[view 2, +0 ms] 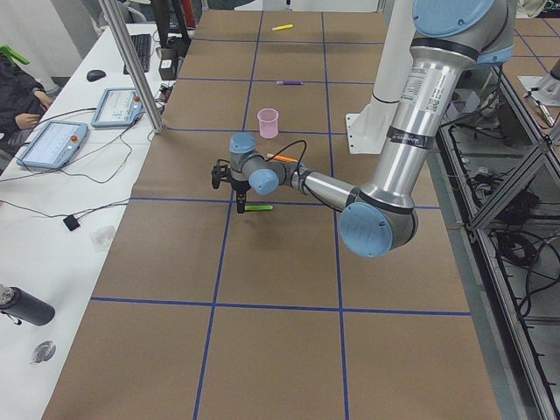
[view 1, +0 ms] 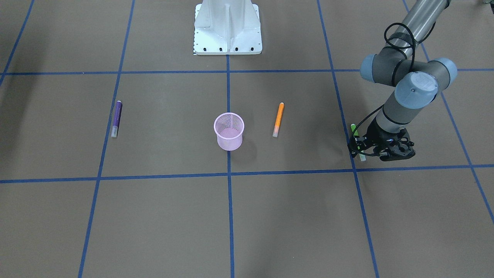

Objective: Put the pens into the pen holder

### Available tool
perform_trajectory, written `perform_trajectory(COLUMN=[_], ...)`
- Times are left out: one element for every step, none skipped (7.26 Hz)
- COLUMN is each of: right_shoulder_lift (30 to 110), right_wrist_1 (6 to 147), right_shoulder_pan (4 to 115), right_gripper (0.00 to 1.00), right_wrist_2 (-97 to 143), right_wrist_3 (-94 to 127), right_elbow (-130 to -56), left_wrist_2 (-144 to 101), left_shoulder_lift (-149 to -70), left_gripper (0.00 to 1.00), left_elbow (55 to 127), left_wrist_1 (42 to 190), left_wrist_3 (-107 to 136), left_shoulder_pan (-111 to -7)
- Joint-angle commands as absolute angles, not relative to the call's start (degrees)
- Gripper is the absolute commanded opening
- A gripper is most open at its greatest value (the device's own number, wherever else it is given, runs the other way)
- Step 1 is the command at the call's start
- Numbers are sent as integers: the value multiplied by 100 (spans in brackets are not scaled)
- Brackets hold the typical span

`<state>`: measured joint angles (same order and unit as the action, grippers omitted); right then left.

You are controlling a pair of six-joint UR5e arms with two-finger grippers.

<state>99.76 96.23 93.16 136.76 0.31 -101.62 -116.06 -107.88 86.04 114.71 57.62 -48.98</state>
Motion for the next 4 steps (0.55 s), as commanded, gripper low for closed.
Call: perform_trajectory(right_shoulder_lift=[9976, 9976, 9976, 9976], right_wrist_1=[9615, 9624, 9624, 9615], right_shoulder_pan=[9316, 9316, 9316, 9308], right_gripper=[100, 100, 100, 100], right_wrist_2=[13676, 13676, 13667, 13667], right_wrist_3=[35, 35, 35, 44], right_elbow=[-10160, -10160, -10160, -10160], left_wrist_2=[-11602, -11602, -11602, -11602], left_shoulder_lift=[-10758, -10758, -10758, -10758], left_gripper=[57, 52, 49, 48], left_elbow=[8604, 8604, 8604, 8604], left_wrist_1=[11470, 11470, 11470, 11470], left_wrist_3=[5748, 5748, 5748, 5757], left_shoulder_pan=[-4869, -4852, -4843, -4817])
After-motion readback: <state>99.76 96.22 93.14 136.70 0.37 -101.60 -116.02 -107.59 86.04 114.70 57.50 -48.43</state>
